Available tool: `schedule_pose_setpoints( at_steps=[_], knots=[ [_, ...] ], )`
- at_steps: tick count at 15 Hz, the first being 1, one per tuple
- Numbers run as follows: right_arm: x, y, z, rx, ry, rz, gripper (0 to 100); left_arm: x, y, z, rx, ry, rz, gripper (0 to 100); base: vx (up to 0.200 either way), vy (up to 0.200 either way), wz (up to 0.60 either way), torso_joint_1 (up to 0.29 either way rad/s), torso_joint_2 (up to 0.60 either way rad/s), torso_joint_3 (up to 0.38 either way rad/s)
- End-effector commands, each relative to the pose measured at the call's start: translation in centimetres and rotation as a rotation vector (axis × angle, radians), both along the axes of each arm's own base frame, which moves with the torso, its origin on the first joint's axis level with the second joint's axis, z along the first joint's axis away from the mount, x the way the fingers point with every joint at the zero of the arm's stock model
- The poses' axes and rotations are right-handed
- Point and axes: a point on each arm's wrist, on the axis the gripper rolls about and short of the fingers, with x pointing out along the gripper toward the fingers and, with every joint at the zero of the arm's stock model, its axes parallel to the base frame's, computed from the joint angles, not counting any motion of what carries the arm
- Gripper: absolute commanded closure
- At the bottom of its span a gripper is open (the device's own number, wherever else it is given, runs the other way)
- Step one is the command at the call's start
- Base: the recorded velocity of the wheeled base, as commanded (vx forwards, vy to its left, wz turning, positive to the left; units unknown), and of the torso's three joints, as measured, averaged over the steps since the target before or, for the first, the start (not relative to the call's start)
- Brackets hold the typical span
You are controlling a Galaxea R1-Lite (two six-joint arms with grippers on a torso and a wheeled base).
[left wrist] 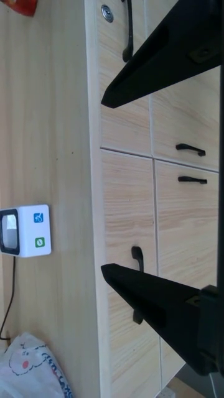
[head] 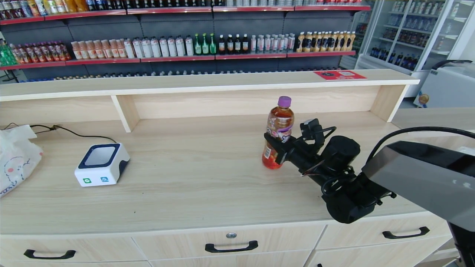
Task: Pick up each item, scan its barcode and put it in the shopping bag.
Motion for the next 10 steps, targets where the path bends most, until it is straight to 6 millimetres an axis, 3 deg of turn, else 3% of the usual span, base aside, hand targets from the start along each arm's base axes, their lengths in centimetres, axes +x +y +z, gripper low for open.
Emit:
schedule_pose_setpoints(
  at_steps=[1, 6, 10],
  knots=[
    [-0.1, 0.1, 0.3, 0.004, -0.011, 0.003, 100, 0.0, 0.0, 0.0, -0.001, -0.001, -0.001, 0, 0.0, 0.0, 0.0, 0.0, 0.0, 0.0],
    [-0.1, 0.0, 0.5, 0.006, -0.017, 0.001, 100, 0.0, 0.0, 0.0, -0.001, -0.001, -0.001, 0, 0.0, 0.0, 0.0, 0.0, 0.0, 0.0],
    [-0.9, -0.3, 2.2, 0.016, -0.045, 0.0, 100, 0.0, 0.0, 0.0, -0.001, -0.001, -0.001, 0, 0.0, 0.0, 0.0, 0.0, 0.0, 0.0]
  ],
)
